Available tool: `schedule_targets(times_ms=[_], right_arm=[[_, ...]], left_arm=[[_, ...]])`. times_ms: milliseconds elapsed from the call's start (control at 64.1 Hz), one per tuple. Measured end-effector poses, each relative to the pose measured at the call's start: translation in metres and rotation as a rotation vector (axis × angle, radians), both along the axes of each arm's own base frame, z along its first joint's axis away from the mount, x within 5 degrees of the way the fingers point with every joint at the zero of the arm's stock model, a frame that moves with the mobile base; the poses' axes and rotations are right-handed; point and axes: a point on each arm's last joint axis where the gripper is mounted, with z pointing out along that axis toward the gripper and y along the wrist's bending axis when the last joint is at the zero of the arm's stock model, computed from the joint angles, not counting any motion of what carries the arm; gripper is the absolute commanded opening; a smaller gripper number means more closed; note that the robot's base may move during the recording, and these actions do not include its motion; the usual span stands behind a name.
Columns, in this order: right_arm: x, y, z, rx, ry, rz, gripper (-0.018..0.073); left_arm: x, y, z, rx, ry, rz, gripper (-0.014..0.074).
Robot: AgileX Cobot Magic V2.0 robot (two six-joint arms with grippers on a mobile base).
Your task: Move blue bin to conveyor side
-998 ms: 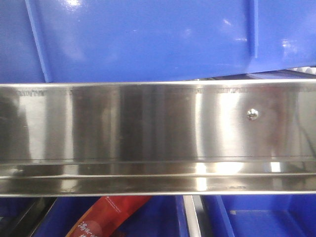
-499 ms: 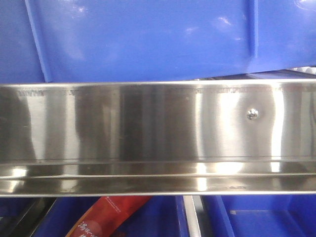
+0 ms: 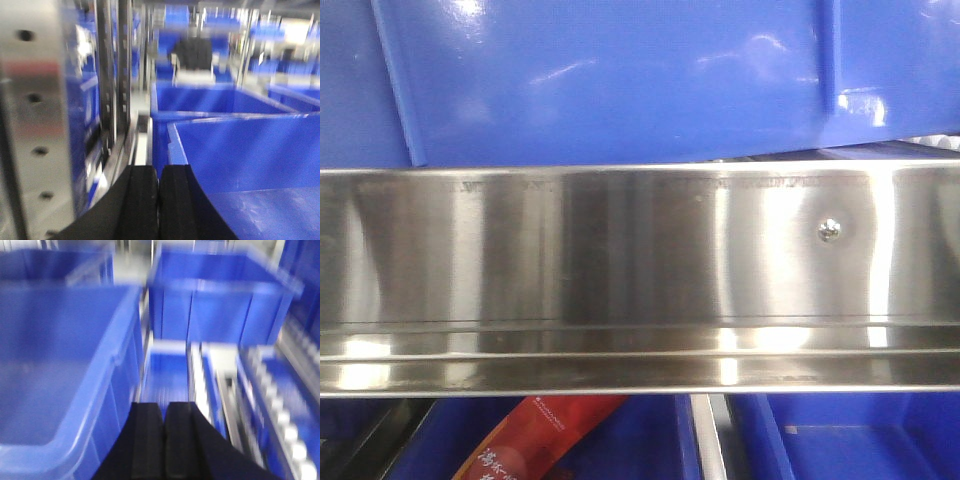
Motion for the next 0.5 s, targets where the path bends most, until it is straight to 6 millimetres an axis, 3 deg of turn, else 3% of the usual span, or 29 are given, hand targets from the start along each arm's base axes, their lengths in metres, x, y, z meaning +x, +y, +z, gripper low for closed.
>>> schedule_targets(times_ms=[187,374,499], right_arm=[[0.040,0.005,0.001,-0.012,0.110,0.004,-0.0088],[0.062,0.007,-0.003,-0.014,0.144,0.003,-0.0088],[0.077,0.009,0.006,-0.016,0.192,0.010,-0.0080]], left_arm=[[0.033,0.001,0.023,-0.009,0.024,-0.003,0.0004],[0.061,0.002,0.026,-0.025,0.144,-0.007,0.0004],[0.087,0.002,0.029,-0.045,0.251,-0.013,0.0004]])
